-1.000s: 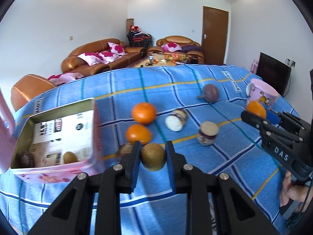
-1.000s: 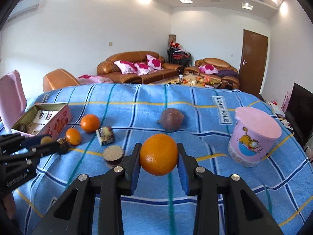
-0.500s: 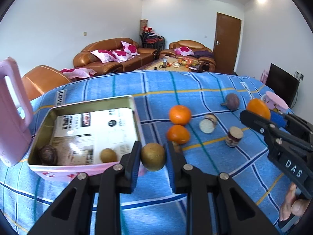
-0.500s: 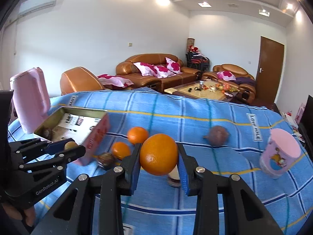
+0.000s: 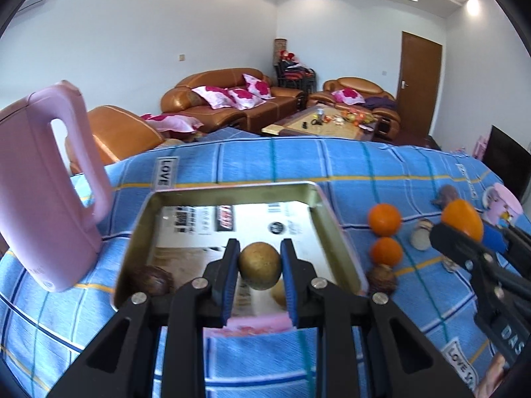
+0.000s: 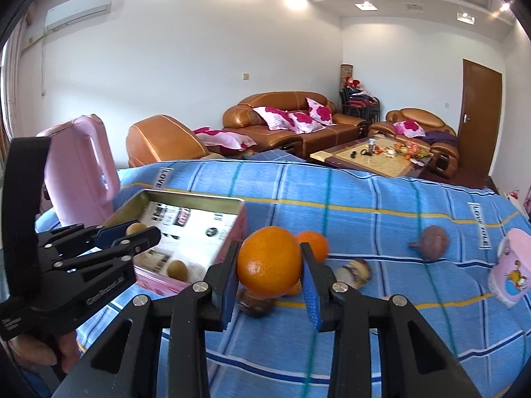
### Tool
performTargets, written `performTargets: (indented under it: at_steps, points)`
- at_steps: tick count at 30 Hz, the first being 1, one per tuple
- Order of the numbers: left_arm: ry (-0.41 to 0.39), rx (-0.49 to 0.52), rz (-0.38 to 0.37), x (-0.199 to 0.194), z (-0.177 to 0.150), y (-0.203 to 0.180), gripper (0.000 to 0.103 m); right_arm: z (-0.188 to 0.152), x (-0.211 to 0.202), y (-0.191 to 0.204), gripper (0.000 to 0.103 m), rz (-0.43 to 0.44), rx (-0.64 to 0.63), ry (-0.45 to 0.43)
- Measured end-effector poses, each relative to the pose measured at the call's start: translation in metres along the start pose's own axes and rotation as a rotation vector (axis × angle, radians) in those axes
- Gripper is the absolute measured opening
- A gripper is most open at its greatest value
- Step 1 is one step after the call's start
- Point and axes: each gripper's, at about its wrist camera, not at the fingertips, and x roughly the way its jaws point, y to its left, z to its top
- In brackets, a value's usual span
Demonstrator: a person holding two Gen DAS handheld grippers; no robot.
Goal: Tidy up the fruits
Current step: 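Carry the orange and kiwi over the open tin box with both grippers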
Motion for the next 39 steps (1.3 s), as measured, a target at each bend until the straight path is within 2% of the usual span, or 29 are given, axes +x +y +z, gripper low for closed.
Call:
performTargets:
  at_steps: [6, 12, 23, 29, 39]
  points:
    - [-0.002, -0.062, 0.078, 0.015, 0.006, 0.036, 0.026, 0.005, 0.015, 0.023, 0.036, 0.036, 0.017, 0.005]
    - [0.005, -0.117, 0.108, 0.024, 0.003, 0.06, 0.026, 0.013, 0.035, 0.044, 0.036, 0.066, 0.031, 0.017]
    - [0.025, -0.076, 0.141, 0.036, -0.001, 0.057, 0.026, 0.019, 0.091, 0.069, 0.037, 0.046, 0.075, 0.06]
    - [0.032, -0.041, 0.189, 0.043, -0.003, 0.052, 0.026, 0.012, 0.1, 0.072, 0.037, 0.058, 0.049, 0.076]
    - [0.047, -0.026, 0.196, 0.046, -0.004, 0.049, 0.026, 0.012, 0.109, 0.067, 0.037, 0.096, 0.074, 0.119]
